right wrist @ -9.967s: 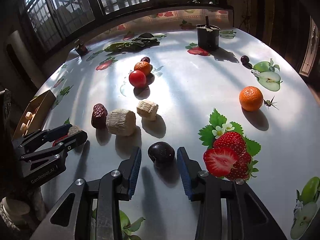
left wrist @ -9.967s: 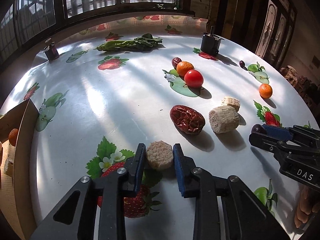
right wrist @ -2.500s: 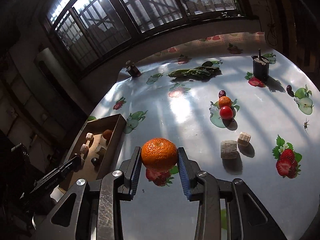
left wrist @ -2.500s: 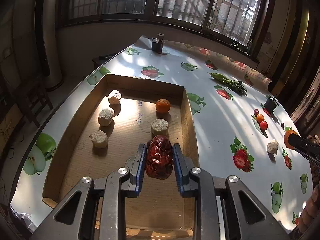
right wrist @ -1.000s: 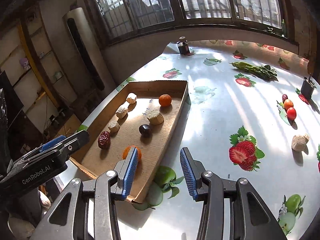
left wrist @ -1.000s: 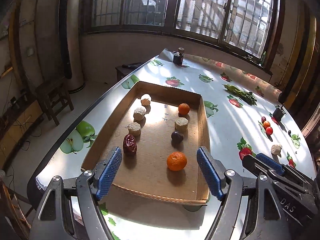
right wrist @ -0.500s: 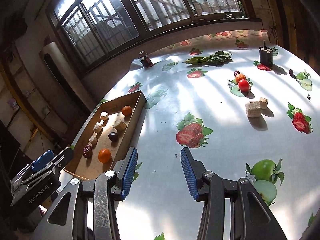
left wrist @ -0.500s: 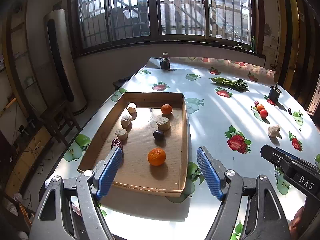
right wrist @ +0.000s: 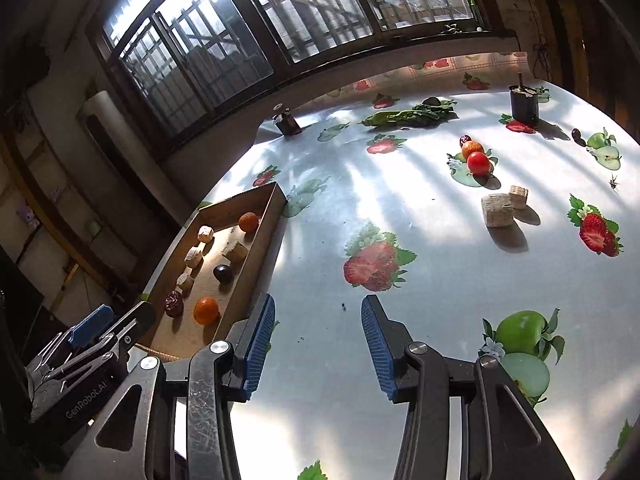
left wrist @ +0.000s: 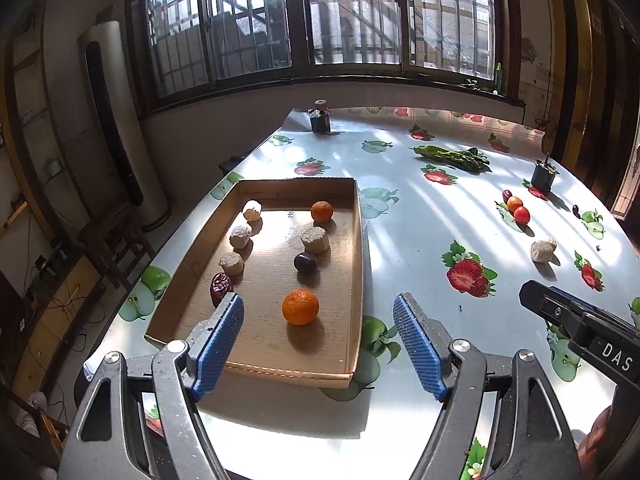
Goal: Organize fruits
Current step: 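Withdraw both open grippers from the box toward the bread pieces, then grasp a round bread cake with left gripper while right gripper grasps a bread cube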
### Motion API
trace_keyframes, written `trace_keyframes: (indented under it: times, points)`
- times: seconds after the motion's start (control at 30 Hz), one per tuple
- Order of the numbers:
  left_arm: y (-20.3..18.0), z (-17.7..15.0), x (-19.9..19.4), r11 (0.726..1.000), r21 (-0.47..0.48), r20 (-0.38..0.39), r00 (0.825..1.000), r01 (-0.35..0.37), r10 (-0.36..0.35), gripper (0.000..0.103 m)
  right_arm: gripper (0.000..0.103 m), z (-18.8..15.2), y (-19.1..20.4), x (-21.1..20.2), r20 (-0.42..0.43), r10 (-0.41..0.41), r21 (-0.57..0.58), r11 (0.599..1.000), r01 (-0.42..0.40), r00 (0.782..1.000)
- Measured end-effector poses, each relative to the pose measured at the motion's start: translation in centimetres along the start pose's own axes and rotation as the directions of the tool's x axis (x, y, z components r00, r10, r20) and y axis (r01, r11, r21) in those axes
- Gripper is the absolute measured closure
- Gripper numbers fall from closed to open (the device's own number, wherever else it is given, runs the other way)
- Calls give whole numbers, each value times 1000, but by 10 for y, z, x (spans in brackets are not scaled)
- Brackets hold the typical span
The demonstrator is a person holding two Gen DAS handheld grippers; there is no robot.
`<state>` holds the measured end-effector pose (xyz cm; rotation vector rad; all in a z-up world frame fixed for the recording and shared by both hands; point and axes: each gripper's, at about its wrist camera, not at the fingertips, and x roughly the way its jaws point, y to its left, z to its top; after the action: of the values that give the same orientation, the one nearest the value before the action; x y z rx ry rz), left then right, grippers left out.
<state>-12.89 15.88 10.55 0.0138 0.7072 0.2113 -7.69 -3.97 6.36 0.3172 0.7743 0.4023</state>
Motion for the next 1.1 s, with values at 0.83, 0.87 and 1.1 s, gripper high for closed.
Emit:
trace_keyframes:
  times: [0.83,0.87,1.1]
  points:
    - [-110,32,61,946,100,-154,944,310,-293,26,42,104,-174,17,-65,-260,97,959,266,963]
    - [-116,32,64,943,105,-161,941,315,-296,26,45,105,-177,25,-78,-259,98,959,266,963]
    - [-152,28,83,928,151,-206,929,342,-309,26,52,108,-186,70,-145,-235,98,963,250,961]
